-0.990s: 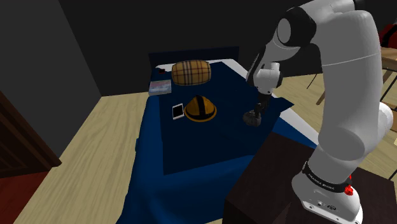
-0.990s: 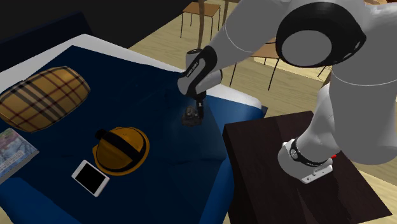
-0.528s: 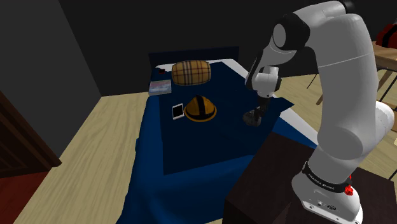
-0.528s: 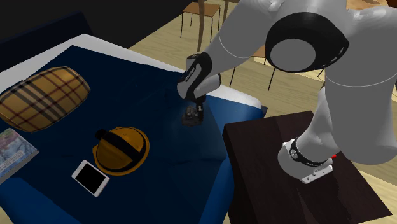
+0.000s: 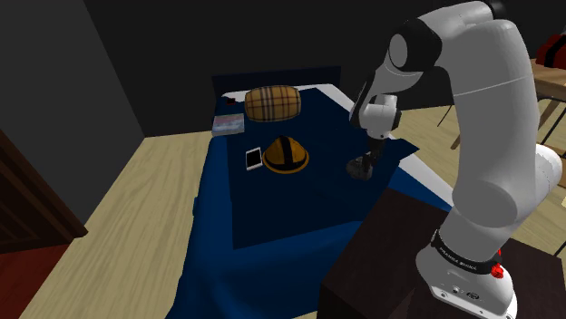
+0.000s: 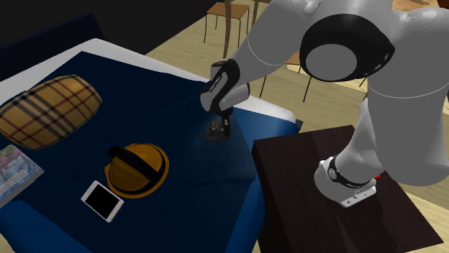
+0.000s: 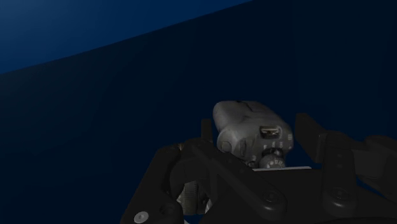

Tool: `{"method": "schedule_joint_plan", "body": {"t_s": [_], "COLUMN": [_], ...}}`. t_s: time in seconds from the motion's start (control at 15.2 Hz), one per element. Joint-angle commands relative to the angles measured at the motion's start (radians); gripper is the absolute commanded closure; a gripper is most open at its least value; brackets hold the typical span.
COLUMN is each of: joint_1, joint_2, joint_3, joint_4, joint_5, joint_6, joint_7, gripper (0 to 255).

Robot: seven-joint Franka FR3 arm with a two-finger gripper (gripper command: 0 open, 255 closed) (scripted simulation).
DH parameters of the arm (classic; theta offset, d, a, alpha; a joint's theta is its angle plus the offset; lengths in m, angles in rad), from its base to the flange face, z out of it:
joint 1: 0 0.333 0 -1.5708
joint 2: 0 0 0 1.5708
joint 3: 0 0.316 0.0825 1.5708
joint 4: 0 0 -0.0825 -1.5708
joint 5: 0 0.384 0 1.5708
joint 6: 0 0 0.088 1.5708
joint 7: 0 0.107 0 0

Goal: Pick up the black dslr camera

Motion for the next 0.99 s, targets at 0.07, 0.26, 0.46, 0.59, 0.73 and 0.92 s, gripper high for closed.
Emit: {"method": "schedule_joint_plan", "body": {"t_s": [0.07,0.26,0.46,0.59,0.73,0.92], "joint_1": [0.012,0.029,0.045,0.055,0.065,0.080], "joint_2": [-0.024,-0.063,-0.101,-0.127,-0.152,-0.189], "joint_3": [-0.015,-0.038,-0.060,-0.074,-0.088,-0.108], "joint_4": [-0.007,-0.017,-0.024,-0.029,-0.032,-0.035], "joint_5": [-0.019,-0.048,-0.079,-0.101,-0.122,-0.155], "joint_6": [-0.016,-0.040,-0.065,-0.082,-0.100,-0.127], "joint_7": [0.014,0.035,0.057,0.073,0.088,0.112], "gripper": [255,255,255,255,255,255]}}
